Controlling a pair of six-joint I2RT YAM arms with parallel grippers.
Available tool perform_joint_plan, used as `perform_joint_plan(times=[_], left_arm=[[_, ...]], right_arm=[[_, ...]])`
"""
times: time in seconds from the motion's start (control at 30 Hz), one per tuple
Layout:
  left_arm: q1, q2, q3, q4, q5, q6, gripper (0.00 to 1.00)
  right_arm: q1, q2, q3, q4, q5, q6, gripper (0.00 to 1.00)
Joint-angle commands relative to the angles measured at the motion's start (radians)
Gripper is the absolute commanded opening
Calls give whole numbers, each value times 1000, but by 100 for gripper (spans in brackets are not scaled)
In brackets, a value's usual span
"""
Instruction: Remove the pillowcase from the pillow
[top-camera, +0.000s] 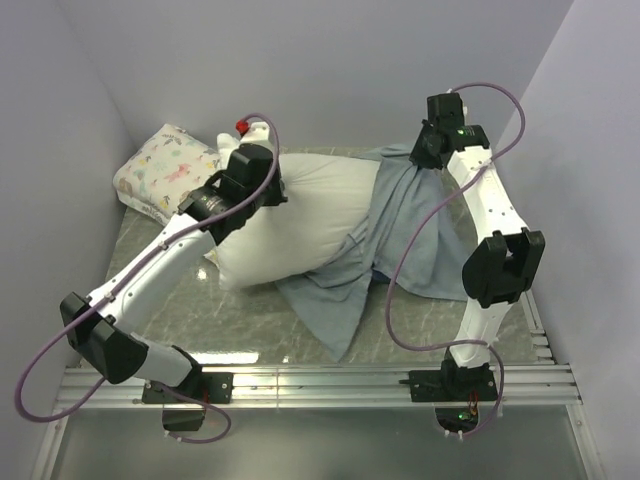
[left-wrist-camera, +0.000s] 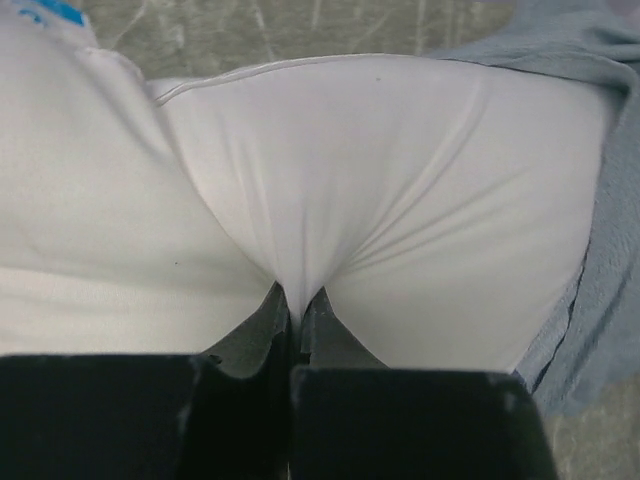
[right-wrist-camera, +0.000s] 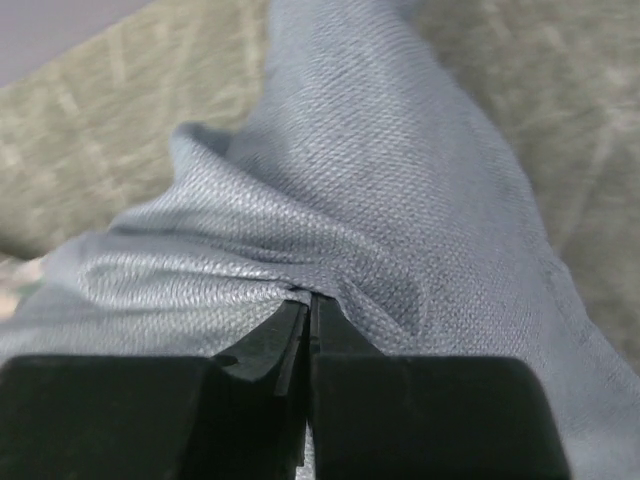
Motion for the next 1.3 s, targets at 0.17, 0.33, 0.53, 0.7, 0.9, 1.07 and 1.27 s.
perform_joint_plan(times=[0.17,0.33,0.53,0.7,0.9,1.07,1.27], left_arm=[[78,107,203,-47,-144,26,0],[80,126,231,-52,-152,29,0],[80,137,260,-64,-138,28,0],[78,145,300,-75,-113,23,0],[77,138,309,-81,-99,25,0],[81,143,378,-115,-130,54,0],[169,149,541,-161,-96,77,0]], right_arm=[[95,-163,-1,107,135,-97,65],[251,-474,-332,213,187,-86,74],[496,-743,-858,369,190,27,77],[614,-733,-1008,503,182,115,79],[623,-585,-1026,616,187,136,78],[594,-616,-1034,505,311,173,14],[327,-804,-1099,440,281,126,0]])
